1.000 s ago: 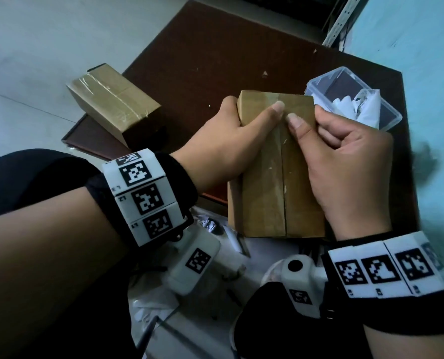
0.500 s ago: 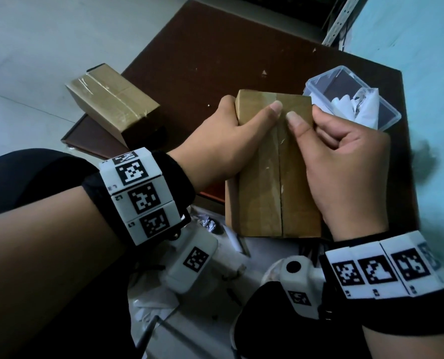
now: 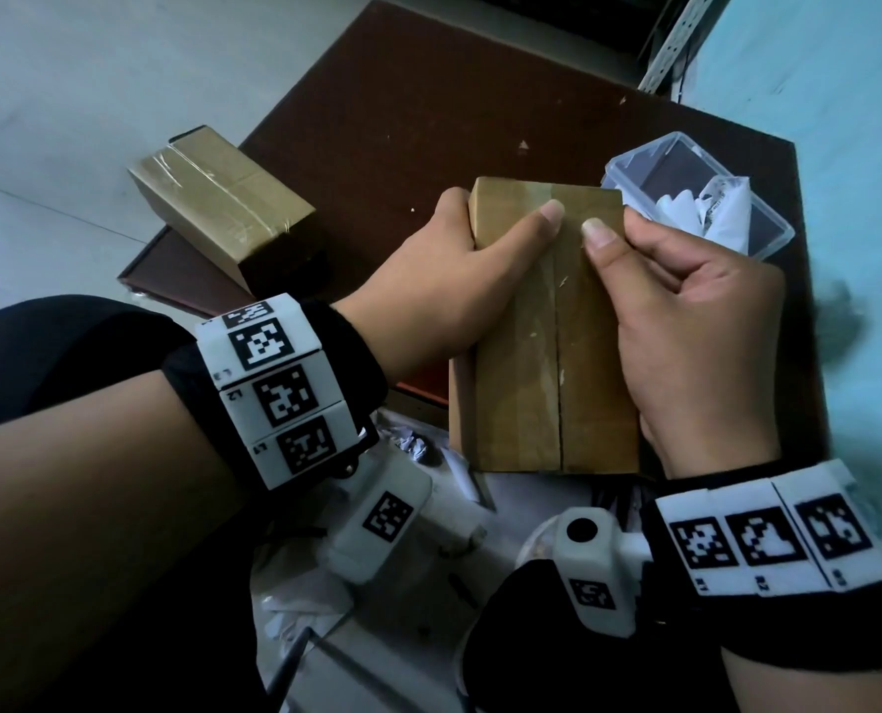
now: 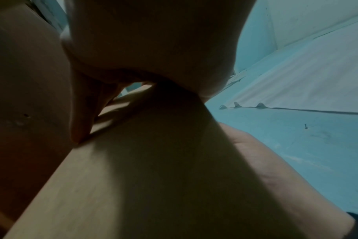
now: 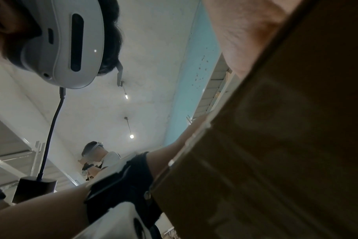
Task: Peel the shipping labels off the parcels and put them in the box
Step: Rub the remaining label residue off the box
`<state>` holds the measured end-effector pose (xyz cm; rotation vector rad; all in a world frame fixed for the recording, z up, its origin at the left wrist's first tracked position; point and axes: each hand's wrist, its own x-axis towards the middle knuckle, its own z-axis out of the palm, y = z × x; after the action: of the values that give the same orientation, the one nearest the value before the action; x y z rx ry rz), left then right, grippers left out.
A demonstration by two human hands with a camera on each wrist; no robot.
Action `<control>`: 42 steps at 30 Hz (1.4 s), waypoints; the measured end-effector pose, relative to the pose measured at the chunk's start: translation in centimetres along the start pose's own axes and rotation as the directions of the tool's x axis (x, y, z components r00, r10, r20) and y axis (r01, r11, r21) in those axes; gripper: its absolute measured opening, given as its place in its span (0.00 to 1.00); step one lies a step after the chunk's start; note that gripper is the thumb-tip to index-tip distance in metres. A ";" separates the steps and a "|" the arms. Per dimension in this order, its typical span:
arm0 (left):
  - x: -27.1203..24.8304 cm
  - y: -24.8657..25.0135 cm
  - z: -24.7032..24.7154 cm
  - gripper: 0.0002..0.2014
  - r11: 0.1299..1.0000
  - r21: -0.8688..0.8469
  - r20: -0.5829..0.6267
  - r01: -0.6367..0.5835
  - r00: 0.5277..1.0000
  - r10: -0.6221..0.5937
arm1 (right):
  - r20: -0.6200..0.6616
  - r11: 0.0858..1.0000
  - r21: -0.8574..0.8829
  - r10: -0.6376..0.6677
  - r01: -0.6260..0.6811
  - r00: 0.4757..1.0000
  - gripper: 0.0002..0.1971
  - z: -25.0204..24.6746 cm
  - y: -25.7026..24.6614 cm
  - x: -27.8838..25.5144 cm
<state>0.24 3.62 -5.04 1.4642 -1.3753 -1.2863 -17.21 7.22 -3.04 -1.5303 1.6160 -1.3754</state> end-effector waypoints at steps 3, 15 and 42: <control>-0.1 0.1 -0.1 0.44 1.000 -0.002 -0.006 0.012 1.000 -0.012 | 0.031 1.000 -0.022 -0.002 0.003 1.000 0.19 -0.3 0.2 0.2; 0.3 0.9 -0.5 0.38 1.000 0.029 -0.002 -0.008 1.000 0.009 | -0.032 0.998 -0.029 -0.049 0.048 0.998 0.15 -0.1 0.5 0.7; 1.9 1.0 -2.1 0.44 0.964 -0.221 -0.164 0.150 0.968 -0.189 | 0.410 0.988 0.077 0.093 -0.136 0.907 0.42 0.3 0.3 -0.1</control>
<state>1.92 1.33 -3.90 1.5386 -0.9820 -1.3209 -17.08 7.19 -3.47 -1.5114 1.3309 -0.9798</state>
